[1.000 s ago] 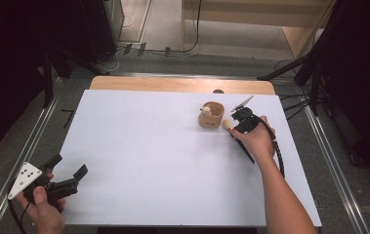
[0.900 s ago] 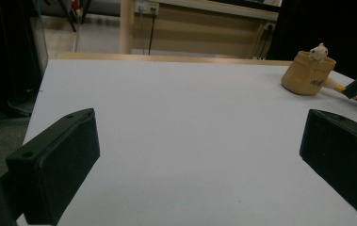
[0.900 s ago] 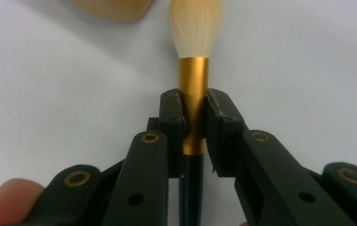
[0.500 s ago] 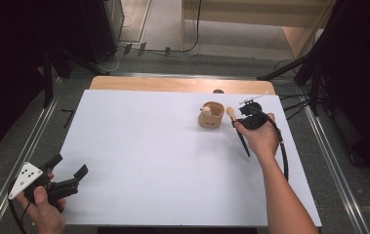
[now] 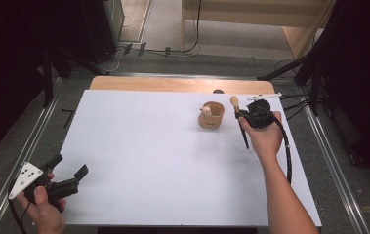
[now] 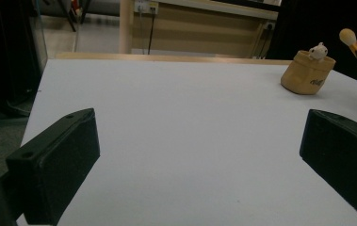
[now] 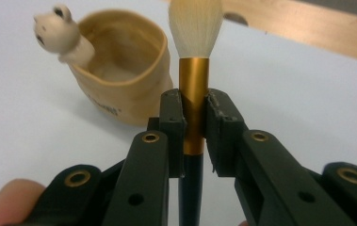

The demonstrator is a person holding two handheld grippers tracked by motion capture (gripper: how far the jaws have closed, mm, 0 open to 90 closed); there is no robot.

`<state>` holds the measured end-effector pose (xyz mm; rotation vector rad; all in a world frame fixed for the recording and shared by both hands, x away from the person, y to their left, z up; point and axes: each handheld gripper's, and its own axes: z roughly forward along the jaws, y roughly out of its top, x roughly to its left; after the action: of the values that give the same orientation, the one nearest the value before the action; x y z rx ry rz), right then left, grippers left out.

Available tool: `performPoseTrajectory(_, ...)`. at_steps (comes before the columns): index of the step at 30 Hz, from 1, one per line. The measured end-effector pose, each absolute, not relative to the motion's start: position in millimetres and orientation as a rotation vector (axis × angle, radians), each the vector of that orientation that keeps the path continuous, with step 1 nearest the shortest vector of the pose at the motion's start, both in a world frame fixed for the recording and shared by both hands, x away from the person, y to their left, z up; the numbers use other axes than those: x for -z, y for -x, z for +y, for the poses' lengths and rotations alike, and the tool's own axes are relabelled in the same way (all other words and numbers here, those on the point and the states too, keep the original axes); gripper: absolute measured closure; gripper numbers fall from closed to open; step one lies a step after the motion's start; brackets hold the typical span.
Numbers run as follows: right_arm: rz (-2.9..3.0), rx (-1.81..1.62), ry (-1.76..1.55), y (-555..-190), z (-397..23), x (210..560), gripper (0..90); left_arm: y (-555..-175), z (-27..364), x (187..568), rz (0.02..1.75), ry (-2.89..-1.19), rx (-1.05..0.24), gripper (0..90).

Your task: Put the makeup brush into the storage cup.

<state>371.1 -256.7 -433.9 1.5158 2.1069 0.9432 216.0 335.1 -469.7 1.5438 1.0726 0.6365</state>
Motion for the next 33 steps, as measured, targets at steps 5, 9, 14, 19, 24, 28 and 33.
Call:
performPoseTrajectory(5,2.056,-1.019,-1.503,-369,-255,427,80.0,-216,336,470,1.073,-1.544,-0.639,0.0)
performPoseTrajectory(9,2.031,-1.087,-1.497,-369,-256,426,80.0,-216,336,469,1.074,-1.543,-0.639,0.0)
performPoseTrajectory(14,1.98,-1.123,-1.494,-368,-255,424,80.0,-216,337,469,1.075,-1.542,-0.638,0.0)
performPoseTrajectory(19,1.935,-1.161,-1.474,-366,-254,419,80.0,-216,337,469,1.075,-1.54,-0.639,0.0)
performPoseTrajectory(24,1.919,-1.204,-1.446,-365,-252,415,80.0,-216,336,469,1.075,-1.542,-0.639,0.0)
performPoseTrajectory(28,1.905,-1.233,-1.432,-365,-251,414,79.9,-216,336,469,1.075,-1.542,-0.639,0.0)
performPoseTrajectory(33,1.888,-1.272,-1.384,-365,-248,410,79.9,-216,336,469,1.074,-1.542,-0.638,0.0)
